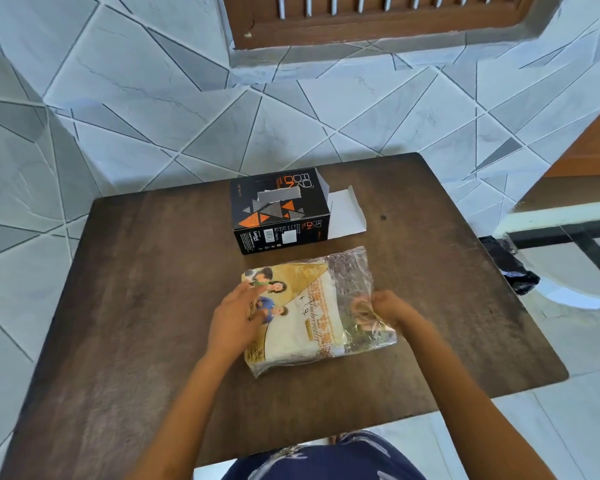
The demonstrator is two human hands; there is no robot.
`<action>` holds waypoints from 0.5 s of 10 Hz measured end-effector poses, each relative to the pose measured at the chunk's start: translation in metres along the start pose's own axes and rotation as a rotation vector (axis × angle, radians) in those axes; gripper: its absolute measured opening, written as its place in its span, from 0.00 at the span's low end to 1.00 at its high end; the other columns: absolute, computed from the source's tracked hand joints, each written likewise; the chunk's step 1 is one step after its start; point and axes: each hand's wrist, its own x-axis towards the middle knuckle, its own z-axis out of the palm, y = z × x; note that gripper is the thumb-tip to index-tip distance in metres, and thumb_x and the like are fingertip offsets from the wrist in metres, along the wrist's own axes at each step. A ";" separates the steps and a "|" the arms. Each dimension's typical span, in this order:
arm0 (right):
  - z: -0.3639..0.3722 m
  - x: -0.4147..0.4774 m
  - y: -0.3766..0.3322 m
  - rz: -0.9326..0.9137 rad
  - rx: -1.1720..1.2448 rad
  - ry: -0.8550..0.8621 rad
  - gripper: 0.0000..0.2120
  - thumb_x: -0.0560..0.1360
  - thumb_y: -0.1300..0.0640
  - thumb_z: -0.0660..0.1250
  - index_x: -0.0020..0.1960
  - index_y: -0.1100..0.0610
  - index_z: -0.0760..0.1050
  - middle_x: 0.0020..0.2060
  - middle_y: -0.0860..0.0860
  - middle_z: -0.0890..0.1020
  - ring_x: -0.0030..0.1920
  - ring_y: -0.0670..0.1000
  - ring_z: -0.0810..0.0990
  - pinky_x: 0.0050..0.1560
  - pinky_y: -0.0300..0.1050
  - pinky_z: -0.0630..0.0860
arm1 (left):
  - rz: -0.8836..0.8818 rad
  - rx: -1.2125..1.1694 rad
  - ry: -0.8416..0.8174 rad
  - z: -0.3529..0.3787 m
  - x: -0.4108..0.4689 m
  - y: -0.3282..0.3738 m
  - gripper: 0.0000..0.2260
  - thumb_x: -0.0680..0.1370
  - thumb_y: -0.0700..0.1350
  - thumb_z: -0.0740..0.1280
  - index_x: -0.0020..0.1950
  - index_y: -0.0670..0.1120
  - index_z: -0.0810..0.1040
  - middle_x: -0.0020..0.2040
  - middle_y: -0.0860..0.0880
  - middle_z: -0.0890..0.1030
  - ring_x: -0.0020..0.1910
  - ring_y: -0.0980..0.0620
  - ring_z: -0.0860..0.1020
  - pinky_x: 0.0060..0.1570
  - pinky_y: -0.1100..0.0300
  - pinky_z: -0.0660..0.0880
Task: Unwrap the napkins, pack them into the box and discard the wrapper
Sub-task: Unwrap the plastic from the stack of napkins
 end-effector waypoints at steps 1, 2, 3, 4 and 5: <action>0.010 -0.005 -0.017 0.037 -0.067 -0.094 0.16 0.77 0.58 0.62 0.56 0.71 0.72 0.57 0.71 0.74 0.54 0.65 0.76 0.59 0.57 0.72 | -0.065 -0.036 -0.088 0.003 -0.009 -0.003 0.23 0.75 0.47 0.66 0.70 0.53 0.66 0.76 0.47 0.57 0.74 0.46 0.60 0.69 0.51 0.63; 0.020 -0.004 -0.029 0.073 0.058 -0.344 0.37 0.69 0.39 0.67 0.65 0.66 0.65 0.67 0.73 0.63 0.54 0.65 0.74 0.50 0.54 0.74 | -0.081 -0.042 -0.132 0.010 -0.012 -0.001 0.24 0.75 0.49 0.66 0.70 0.55 0.66 0.77 0.47 0.52 0.74 0.46 0.59 0.68 0.52 0.64; 0.028 -0.008 -0.038 0.111 0.015 -0.355 0.21 0.77 0.44 0.56 0.63 0.56 0.67 0.57 0.57 0.73 0.56 0.56 0.74 0.58 0.47 0.71 | -0.095 -0.030 -0.123 0.012 -0.012 -0.001 0.24 0.75 0.49 0.66 0.70 0.55 0.65 0.77 0.48 0.51 0.73 0.45 0.61 0.67 0.52 0.65; 0.030 0.001 -0.031 0.101 0.035 -0.337 0.22 0.77 0.47 0.59 0.66 0.58 0.67 0.64 0.58 0.71 0.66 0.59 0.70 0.65 0.50 0.67 | -0.102 -0.024 -0.129 0.012 -0.012 -0.001 0.25 0.75 0.49 0.66 0.71 0.55 0.65 0.77 0.48 0.51 0.73 0.46 0.61 0.68 0.51 0.65; 0.034 0.001 -0.027 0.091 0.234 -0.237 0.25 0.74 0.53 0.67 0.68 0.61 0.66 0.66 0.58 0.71 0.66 0.59 0.71 0.60 0.48 0.72 | -0.115 -0.031 -0.136 0.012 -0.013 -0.001 0.25 0.75 0.49 0.66 0.71 0.55 0.64 0.77 0.49 0.50 0.73 0.46 0.61 0.69 0.50 0.65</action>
